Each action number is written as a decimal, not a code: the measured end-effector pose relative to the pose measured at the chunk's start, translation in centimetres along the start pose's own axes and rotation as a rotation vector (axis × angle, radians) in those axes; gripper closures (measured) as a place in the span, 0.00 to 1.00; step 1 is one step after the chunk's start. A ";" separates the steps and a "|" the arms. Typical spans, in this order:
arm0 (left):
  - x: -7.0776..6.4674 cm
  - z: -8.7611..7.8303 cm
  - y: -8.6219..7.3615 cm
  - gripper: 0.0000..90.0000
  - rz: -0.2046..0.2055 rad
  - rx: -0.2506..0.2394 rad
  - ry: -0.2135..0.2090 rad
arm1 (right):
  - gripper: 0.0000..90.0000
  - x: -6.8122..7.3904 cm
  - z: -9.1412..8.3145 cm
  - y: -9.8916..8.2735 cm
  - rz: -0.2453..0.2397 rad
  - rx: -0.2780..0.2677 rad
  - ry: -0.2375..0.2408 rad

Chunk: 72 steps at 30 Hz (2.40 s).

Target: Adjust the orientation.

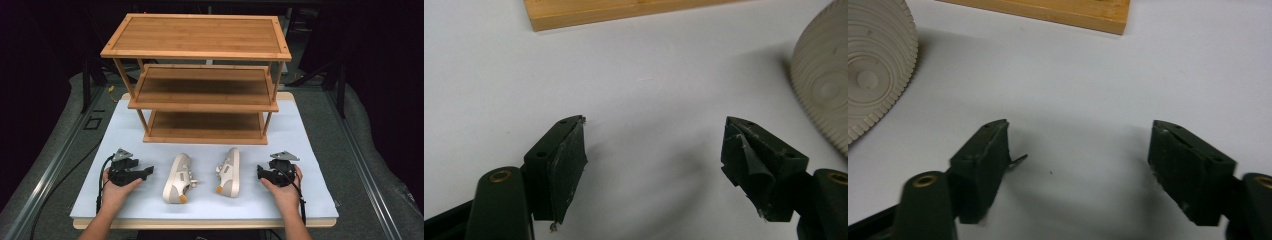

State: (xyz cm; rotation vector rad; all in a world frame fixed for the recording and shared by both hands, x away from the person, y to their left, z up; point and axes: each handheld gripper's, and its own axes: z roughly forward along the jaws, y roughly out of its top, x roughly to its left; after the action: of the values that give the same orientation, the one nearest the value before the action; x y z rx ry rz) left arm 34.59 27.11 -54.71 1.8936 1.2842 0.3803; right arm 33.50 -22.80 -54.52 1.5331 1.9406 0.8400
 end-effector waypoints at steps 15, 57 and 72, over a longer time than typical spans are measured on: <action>-2.5 -2.0 0.3 0.35 0.128 -0.003 0.002 | 0.34 1.1 -3.2 -0.2 -0.002 -0.034 0.048; -8.5 -5.5 1.0 0.84 0.207 -0.078 -0.168 | 0.50 3.8 -6.5 -0.5 0.017 -0.117 0.092; -10.2 -4.6 0.6 0.99 0.284 -0.021 -0.234 | 0.49 3.5 -6.0 -0.7 0.028 -0.096 0.101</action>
State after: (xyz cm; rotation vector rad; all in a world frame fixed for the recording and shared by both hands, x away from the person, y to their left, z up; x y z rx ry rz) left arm 27.62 20.09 -49.53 2.0400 0.8582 0.3046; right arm 27.88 -20.42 -51.09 1.4903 1.9233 1.0256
